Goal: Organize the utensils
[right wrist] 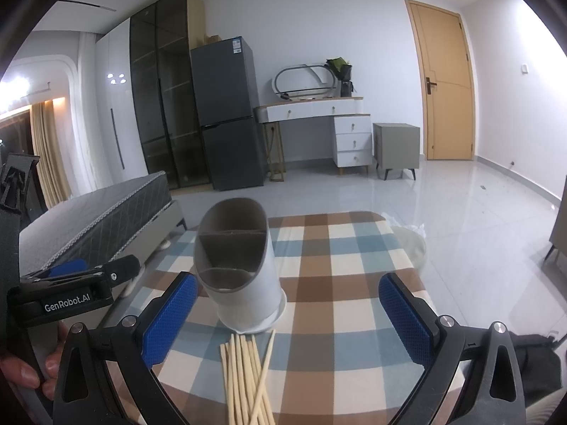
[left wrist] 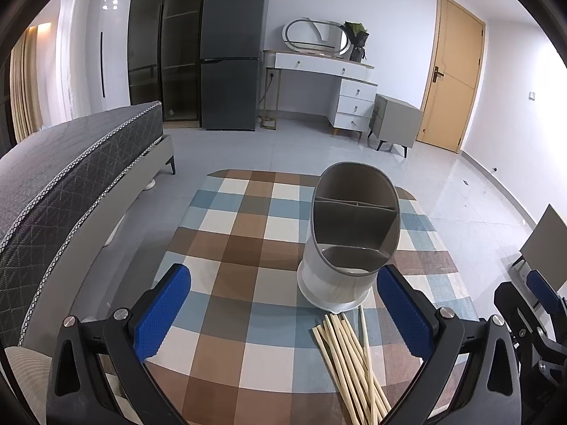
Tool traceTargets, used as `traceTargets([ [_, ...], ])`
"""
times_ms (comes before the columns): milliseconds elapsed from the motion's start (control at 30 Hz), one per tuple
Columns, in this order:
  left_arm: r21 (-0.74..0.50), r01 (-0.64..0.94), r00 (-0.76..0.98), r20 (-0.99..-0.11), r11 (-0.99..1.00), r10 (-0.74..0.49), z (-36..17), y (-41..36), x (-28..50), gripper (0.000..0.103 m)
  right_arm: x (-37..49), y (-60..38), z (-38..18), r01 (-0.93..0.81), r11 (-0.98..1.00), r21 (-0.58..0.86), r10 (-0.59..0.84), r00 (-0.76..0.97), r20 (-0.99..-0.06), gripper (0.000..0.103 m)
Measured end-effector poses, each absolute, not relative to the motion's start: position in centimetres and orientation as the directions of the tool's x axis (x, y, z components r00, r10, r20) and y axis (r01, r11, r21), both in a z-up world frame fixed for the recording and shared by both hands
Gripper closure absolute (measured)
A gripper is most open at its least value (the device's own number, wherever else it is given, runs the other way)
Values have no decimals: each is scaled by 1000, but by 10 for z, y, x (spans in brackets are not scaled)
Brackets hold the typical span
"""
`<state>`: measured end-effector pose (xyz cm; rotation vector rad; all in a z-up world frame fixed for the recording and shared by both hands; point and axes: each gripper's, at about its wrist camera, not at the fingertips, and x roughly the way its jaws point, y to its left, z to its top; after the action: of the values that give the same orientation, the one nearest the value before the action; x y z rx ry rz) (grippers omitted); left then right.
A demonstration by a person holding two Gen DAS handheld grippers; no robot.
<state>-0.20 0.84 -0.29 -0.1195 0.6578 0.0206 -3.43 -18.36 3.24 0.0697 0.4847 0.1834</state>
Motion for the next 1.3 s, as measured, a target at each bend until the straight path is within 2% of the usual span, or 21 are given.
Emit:
traceTargets([
  [600, -110, -59, 783, -622, 992, -23, -2, 11, -2, 1, -33, -182, 32, -156, 981, 113, 191, 864, -467, 0],
  [867, -112, -70, 767, -642, 991, -19, -6, 12, 1, 1, -27, -181, 25, -151, 981, 120, 191, 844, -500, 0],
  [1033, -105, -101, 739, -674, 989, 4, -14, 18, 7, 1, -11, -179, 10, -141, 984, 106, 176, 795, -581, 0],
  [1200, -114, -155, 657, -754, 981, 16, -36, 34, 23, 1, 23, -180, -25, -134, 982, 134, 190, 660, -727, 2],
  [1233, -123, -163, 640, -769, 979, 10, -40, 37, 26, 1, 31, -180, -34, -135, 980, 145, 198, 626, -755, 3],
  [1300, -132, -194, 605, -796, 972, 13, -50, 44, 30, 1, 43, -179, -51, -140, 974, 176, 225, 558, -799, 16],
])
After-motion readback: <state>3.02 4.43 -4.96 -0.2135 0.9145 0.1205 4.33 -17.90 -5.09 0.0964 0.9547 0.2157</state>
